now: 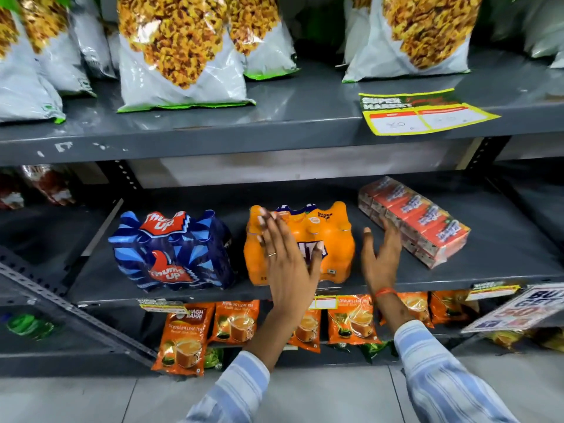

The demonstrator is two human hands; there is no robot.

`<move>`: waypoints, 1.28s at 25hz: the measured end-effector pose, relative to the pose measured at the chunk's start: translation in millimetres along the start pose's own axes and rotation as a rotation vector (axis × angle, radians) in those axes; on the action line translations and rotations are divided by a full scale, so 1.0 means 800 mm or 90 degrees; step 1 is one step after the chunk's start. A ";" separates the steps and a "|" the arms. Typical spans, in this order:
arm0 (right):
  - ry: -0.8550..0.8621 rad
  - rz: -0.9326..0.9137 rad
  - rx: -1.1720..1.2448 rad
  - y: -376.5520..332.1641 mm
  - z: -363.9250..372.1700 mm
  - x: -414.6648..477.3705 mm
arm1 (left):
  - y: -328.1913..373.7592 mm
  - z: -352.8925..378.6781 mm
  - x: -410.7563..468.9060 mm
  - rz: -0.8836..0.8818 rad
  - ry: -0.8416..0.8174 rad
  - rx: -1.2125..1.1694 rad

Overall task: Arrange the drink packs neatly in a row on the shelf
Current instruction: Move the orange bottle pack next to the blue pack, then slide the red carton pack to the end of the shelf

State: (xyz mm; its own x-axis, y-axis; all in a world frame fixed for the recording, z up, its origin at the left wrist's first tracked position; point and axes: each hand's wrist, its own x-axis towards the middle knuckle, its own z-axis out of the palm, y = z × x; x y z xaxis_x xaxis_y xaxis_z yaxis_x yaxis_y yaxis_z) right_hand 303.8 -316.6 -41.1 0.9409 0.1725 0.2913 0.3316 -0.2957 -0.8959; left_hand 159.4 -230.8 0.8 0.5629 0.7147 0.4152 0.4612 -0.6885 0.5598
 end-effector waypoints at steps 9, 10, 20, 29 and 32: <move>0.058 0.435 -0.084 0.082 -0.108 0.125 | 0.154 0.106 0.033 0.203 -0.049 -0.092; 0.030 0.429 -0.078 0.085 -0.104 0.130 | 0.160 0.122 0.044 0.169 -0.096 -0.119; -0.225 0.201 0.055 0.126 -0.148 0.156 | 0.129 0.194 0.123 -0.241 -0.289 -0.208; -0.406 0.182 0.189 0.141 -0.197 0.176 | 0.130 0.198 0.074 -0.383 -0.177 -0.393; -0.408 0.145 0.197 0.145 -0.206 0.179 | 0.137 0.206 0.034 -0.342 -0.129 -0.366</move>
State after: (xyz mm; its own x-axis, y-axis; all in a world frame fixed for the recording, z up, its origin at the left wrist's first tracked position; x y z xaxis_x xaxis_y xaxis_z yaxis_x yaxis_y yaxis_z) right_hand 488.4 -481.0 -48.0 0.7285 0.6803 -0.0802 0.0104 -0.1280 -0.9917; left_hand 338.3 -307.3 -45.0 0.5032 0.8556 -0.1210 0.3103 -0.0482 0.9494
